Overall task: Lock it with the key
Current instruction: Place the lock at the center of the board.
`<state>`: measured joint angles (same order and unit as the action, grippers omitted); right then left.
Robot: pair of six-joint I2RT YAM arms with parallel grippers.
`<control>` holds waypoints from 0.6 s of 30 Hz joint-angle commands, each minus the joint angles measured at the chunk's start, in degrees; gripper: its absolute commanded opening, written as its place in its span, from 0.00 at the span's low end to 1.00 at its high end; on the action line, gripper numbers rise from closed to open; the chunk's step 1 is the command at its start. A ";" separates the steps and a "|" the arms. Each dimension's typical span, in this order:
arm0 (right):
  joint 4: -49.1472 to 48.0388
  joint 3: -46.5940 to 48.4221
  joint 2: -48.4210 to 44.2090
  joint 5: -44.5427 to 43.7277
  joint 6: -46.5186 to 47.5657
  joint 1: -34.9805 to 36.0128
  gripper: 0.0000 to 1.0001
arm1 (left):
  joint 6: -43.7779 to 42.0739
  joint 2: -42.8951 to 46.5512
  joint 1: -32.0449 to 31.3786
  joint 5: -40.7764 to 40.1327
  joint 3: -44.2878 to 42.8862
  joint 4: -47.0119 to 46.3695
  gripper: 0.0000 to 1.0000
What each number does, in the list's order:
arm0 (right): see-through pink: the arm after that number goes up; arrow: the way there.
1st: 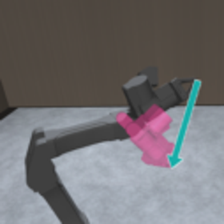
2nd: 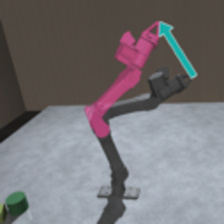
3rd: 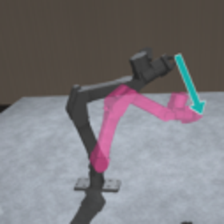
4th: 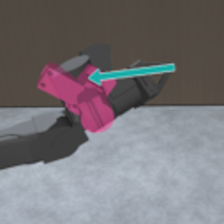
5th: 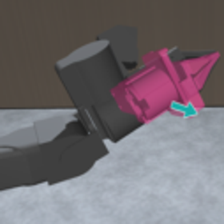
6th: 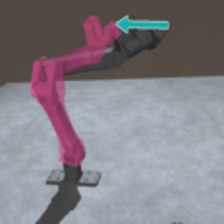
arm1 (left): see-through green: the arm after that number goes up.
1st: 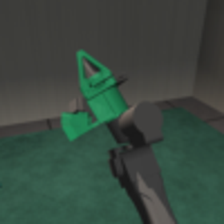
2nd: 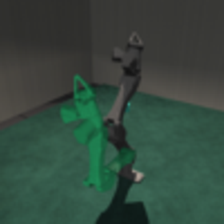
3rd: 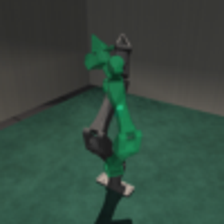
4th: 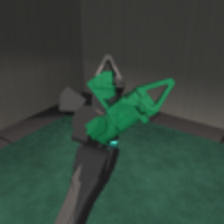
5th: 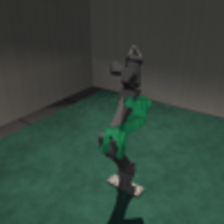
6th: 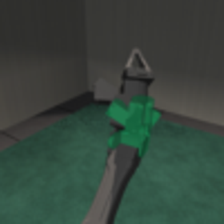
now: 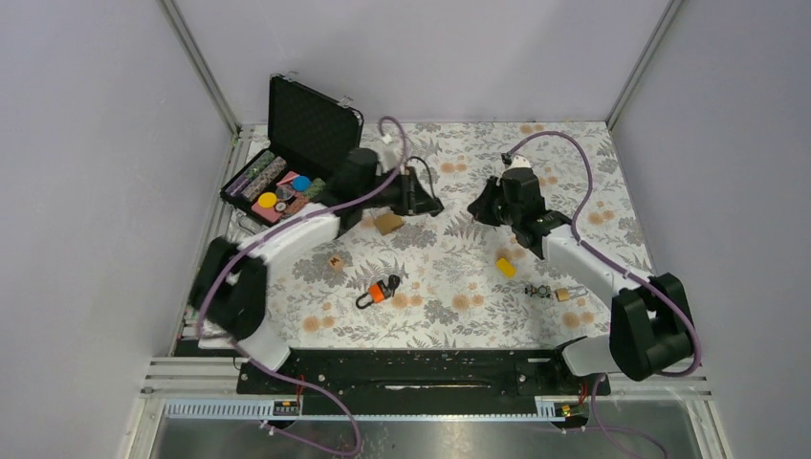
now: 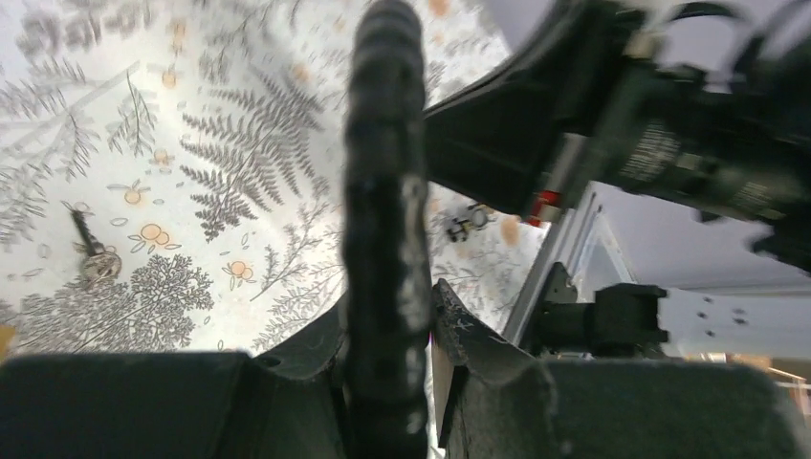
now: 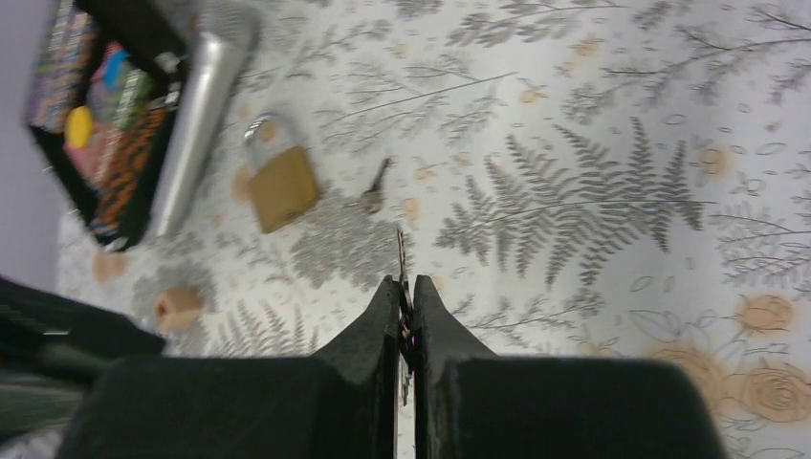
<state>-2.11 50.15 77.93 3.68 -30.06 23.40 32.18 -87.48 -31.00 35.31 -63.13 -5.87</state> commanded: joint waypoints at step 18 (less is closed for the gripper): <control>8.49 7.69 19.29 -6.46 -0.35 -8.17 0.05 | 7.44 -42.10 -10.05 -7.20 -27.77 -4.09 0.27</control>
<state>2.79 53.32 94.00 -2.59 -30.55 16.34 38.17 -128.55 -41.54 31.03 -87.39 -6.63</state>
